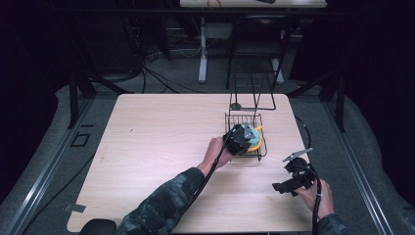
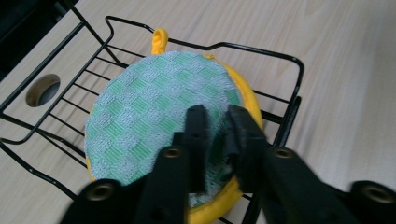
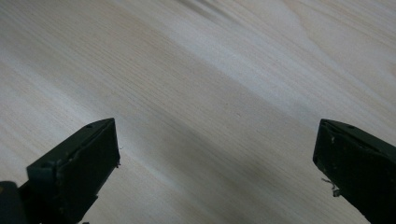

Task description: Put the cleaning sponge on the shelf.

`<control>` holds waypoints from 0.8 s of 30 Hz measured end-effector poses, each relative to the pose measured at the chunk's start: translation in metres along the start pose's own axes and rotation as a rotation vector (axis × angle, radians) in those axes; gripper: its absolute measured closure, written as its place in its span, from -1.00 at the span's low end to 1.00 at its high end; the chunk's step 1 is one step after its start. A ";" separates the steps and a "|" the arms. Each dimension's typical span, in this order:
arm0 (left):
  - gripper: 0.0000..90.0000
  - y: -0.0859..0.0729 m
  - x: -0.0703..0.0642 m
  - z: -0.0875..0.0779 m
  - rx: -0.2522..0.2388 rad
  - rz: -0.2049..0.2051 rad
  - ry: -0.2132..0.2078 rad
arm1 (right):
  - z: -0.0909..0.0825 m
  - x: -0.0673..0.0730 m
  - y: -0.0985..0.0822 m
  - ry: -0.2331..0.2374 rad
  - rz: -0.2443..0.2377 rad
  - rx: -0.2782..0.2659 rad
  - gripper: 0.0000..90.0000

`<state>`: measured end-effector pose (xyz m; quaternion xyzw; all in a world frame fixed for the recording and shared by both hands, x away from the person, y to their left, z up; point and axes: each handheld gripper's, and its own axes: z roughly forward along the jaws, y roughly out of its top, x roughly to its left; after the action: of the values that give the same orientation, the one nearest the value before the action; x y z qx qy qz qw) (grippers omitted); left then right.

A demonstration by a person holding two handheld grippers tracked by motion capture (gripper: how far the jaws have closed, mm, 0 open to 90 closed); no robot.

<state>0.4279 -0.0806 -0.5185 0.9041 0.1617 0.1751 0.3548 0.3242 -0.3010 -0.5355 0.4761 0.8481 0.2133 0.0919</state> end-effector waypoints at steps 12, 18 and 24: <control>-0.45 -0.007 0.006 -0.036 0.002 -0.036 -0.013 | -0.002 -0.001 0.000 -0.006 -0.009 0.002 -1.00; -0.65 -0.013 0.008 -0.062 0.004 -0.021 0.005 | -0.001 0.000 0.000 0.005 0.011 -0.007 -1.00; -0.77 -0.028 0.016 -0.087 0.027 -0.030 0.018 | -0.001 0.000 0.000 -0.002 0.003 -0.008 -1.00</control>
<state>0.4003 -0.0040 -0.4750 0.9047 0.1806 0.1757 0.3436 0.3238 -0.3012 -0.5351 0.4773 0.8464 0.2164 0.0943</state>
